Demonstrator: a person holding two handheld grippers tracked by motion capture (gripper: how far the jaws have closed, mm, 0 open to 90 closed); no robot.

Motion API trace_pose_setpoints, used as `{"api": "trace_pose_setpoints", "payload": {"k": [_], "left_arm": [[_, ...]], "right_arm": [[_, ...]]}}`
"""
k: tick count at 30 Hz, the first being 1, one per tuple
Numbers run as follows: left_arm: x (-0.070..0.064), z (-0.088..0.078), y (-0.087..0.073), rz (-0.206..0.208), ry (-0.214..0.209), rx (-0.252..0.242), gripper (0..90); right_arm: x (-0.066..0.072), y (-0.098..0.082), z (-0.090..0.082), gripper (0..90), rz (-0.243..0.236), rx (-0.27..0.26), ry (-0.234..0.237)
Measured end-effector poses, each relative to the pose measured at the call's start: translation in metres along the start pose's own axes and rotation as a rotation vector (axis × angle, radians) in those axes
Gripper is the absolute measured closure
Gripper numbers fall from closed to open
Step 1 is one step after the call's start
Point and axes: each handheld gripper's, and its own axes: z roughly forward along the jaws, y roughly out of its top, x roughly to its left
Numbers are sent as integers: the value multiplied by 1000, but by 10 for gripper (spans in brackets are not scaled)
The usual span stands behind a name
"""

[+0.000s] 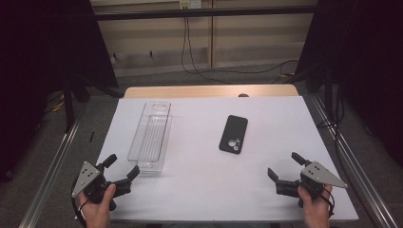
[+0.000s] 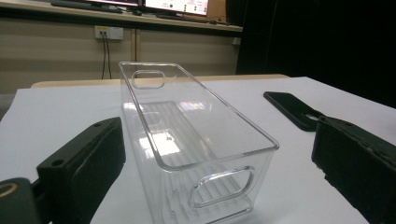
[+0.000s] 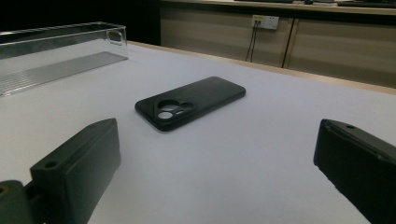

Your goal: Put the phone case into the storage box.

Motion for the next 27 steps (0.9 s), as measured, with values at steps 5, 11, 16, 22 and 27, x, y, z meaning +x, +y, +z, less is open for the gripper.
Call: {"api": "trace_pose_setpoints", "payload": {"k": [5,11,16,22,27], "left_arm": [[-3,1,-1,3,-15,12,31],[-5,5,-2,4,-17,20,31],[-3,9,-2,-7,-13,20,31],[-1,6,-1,-10,-16,20,31],[2,5,-2,-19,-9,24,31]], "right_arm": [[6,1,10,0,3,10,31],[11,5,20,0,2,10,88],[9,14,29,0,9,-11,102],[11,21,40,0,-12,-28,116],[10,26,48,0,-2,-33,110]]}}
